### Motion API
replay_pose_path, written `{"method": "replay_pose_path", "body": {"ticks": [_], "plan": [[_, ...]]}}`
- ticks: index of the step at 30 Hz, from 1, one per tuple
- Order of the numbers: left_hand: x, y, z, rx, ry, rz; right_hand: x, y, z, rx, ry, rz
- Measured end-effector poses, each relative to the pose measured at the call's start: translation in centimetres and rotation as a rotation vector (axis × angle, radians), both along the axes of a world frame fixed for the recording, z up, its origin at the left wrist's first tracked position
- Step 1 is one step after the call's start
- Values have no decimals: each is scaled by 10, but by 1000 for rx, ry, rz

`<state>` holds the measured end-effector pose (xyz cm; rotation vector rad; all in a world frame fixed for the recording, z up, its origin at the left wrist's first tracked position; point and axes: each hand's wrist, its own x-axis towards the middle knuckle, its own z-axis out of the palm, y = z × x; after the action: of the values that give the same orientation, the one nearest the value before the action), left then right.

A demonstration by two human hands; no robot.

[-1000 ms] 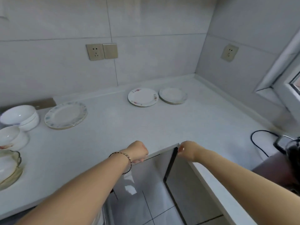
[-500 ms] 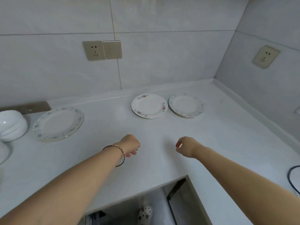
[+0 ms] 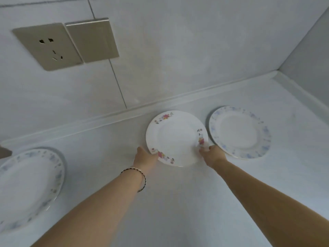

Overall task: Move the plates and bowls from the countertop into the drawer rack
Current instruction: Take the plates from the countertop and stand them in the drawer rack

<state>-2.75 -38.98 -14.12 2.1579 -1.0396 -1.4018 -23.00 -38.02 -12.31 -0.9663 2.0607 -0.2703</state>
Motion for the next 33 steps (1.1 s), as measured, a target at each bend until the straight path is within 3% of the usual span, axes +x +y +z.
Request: {"method": "replay_pose_path", "body": {"ticks": [6,14,23,33], "plan": [[3,-31,-37,-16,90,41,3,-28,-37,-36,-256,-358],[6,-15,-26,151,277,196,0,2,-24,-141,-280,-321],[22,127,23,89,314,213,-4,108,26,-193,-321,-126],[48,372,68,-72,289,436,32,299,40,-131,-494,80]]}}
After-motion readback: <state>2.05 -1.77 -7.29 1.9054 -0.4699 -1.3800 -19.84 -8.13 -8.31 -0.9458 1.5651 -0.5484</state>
